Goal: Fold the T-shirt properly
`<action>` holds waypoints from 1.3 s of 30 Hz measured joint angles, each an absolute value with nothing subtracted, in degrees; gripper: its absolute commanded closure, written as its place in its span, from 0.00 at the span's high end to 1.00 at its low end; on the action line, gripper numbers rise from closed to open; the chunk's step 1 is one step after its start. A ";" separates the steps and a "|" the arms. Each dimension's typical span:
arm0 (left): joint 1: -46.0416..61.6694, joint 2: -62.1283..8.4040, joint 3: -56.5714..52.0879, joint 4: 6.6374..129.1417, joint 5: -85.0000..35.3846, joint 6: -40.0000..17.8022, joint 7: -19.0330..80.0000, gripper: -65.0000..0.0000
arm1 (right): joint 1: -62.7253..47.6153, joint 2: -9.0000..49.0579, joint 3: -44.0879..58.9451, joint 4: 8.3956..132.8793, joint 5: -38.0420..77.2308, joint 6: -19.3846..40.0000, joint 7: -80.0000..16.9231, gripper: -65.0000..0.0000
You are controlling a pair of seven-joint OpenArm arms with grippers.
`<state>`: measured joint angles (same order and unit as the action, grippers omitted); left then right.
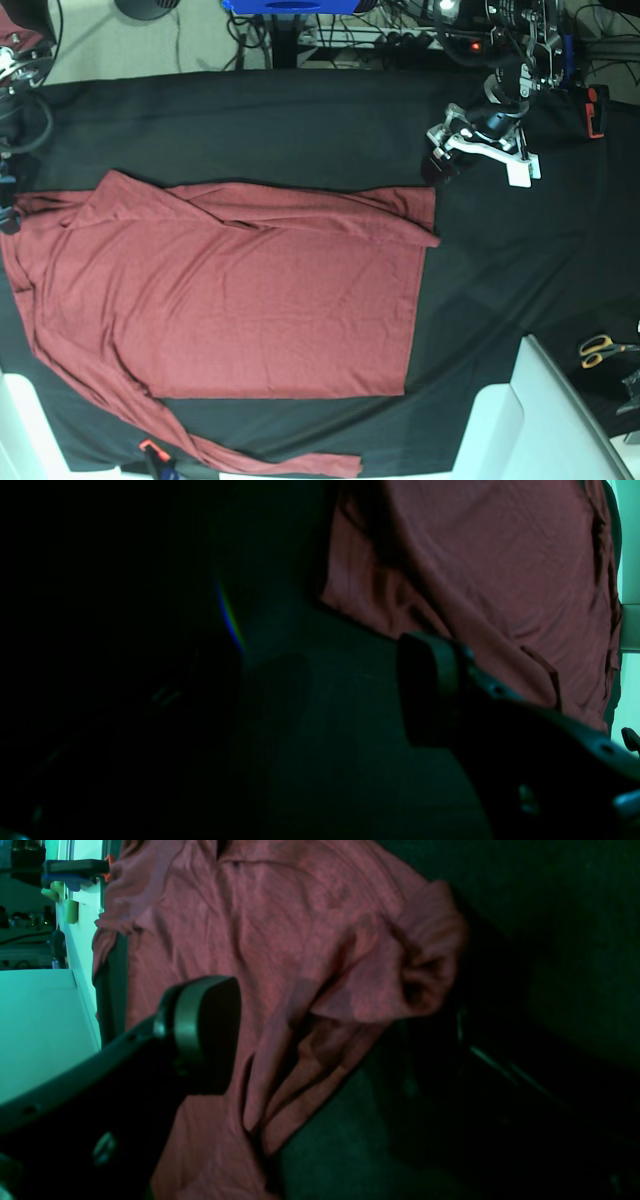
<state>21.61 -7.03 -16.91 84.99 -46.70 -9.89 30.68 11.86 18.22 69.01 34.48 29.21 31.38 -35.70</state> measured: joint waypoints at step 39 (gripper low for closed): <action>21.61 -7.03 -16.91 84.99 -46.70 -9.89 30.68 0.71 | 12.53 18.20 72.16 32.91 29.69 23.18 -31.59 0.53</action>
